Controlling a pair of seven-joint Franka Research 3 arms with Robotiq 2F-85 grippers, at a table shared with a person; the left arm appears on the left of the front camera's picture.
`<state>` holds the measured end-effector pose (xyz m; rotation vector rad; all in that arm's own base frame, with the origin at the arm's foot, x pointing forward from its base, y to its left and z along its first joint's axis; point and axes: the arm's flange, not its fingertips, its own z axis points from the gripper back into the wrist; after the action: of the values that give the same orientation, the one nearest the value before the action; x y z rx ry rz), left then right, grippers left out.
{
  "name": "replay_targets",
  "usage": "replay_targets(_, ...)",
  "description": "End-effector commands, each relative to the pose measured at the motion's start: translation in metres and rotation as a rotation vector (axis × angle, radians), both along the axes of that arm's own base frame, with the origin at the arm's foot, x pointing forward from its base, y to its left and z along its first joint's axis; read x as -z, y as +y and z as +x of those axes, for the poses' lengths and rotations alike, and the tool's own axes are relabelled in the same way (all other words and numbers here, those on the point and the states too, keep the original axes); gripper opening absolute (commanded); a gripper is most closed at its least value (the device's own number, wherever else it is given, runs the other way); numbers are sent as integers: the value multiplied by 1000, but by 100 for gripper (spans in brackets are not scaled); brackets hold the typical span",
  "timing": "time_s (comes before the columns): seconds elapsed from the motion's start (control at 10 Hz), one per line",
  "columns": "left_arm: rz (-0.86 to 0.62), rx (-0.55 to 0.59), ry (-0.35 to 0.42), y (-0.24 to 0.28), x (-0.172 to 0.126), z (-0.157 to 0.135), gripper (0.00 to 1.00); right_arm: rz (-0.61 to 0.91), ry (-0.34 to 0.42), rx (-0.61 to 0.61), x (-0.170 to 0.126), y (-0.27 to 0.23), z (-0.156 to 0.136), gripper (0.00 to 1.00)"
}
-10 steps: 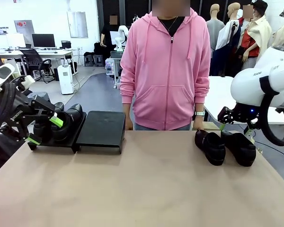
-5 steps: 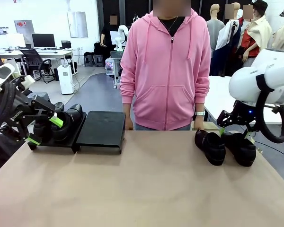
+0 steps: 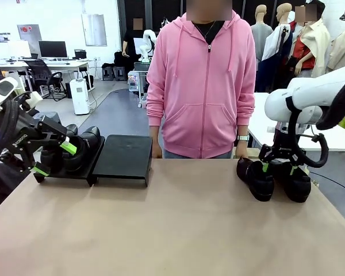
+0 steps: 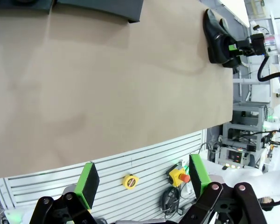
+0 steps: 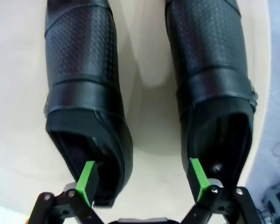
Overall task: Organize the shoes by placing them on the stand.
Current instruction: Pick up one Shoe and place it in the middle of the table.
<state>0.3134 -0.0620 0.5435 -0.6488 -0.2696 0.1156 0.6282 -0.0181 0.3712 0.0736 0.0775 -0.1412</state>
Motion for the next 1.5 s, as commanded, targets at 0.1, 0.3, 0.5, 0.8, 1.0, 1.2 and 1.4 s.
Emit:
replay_targets(0.1,2,-3,3,1,0,-2,100,-13,23,21,1,1,18,100)
replay_targets(0.3,2,-3,3,1,0,-2,100,-29,31,0,0,7,19,100)
replay_targets(0.5,2,-3,3,1,0,-2,100,-23,46,-27,6,14,25,100)
replay_targets(0.8,2,-3,3,1,0,-2,100,-19,105,-47,12,21,26,67)
replay_targets(1.0,2,-3,3,1,0,-2,100,-38,94,-39,13,23,27,0)
replay_targets(1.2,2,-3,3,1,0,-2,100,-30,101,-46,14,23,26,0)
replay_targets(1.4,2,-3,3,1,0,-2,100,-32,97,-56,14,24,25,0)
